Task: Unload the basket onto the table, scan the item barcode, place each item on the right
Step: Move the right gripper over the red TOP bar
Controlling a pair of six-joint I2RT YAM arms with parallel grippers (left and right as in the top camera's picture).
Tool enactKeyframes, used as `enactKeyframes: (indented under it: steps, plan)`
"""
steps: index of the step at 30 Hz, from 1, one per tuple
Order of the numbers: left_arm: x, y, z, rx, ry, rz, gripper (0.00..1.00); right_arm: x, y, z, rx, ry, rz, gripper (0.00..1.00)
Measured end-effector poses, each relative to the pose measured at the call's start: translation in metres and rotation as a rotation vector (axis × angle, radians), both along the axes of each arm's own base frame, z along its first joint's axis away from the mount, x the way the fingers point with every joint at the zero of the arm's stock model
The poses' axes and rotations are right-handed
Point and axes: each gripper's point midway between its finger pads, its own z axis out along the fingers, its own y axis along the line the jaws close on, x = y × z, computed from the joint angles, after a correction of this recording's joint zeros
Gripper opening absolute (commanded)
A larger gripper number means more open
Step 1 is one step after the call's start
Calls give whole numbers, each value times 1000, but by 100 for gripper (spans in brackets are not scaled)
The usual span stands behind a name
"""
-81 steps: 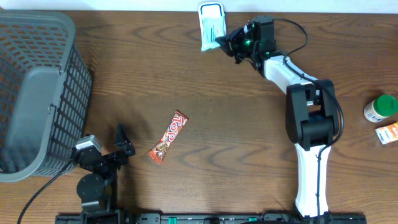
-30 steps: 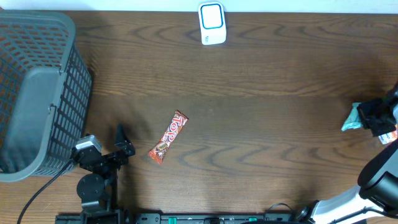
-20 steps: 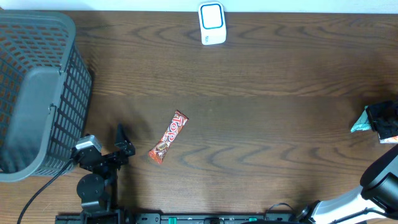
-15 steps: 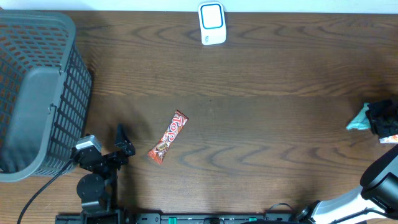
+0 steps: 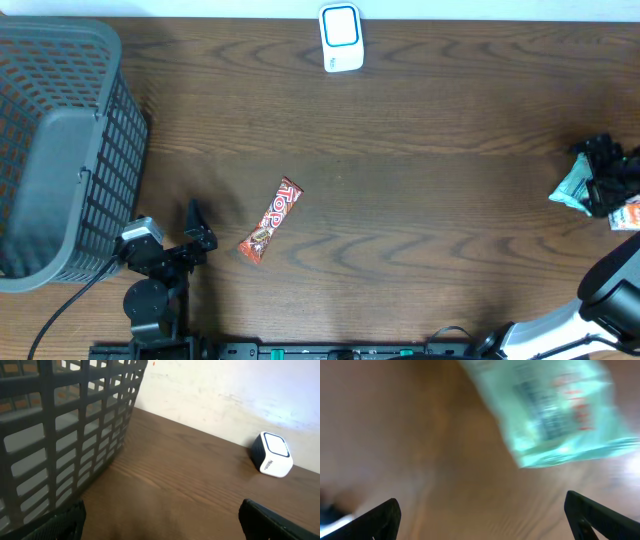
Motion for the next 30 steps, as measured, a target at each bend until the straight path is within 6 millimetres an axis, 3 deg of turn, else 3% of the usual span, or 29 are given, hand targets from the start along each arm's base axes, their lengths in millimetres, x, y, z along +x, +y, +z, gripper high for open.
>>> enactKeyframes:
  steps: [4, 9, 12, 14, 17, 19, 25, 30]
  plan:
    - [0, 0, 0, 0, 0, 0, 98, 25, 47, 29, 27, -107, 168, 99]
    - [0, 0, 0, 0, 0, 0, 98, 57, 185, 43, 23, -193, 601, 99]
    - [0, 0, 0, 0, 0, 0, 98, 57, 264, 44, -2, -223, 822, 99]
    - [0, 0, 0, 0, 0, 0, 98, 45, 329, 43, -28, -243, 996, 99]
    - [0, 0, 0, 0, 0, 0, 98, 26, 380, 43, -46, -258, 1135, 98]
    - [0, 0, 0, 0, 0, 0, 98, 12, 409, 41, -76, -262, 1212, 94]
    - [0, 0, 0, 0, 0, 0, 98, -25, 462, 36, -118, -223, 1267, 99]
    - [0, 0, 0, 0, 0, 0, 98, -35, 499, 41, -80, -263, 1202, 96]
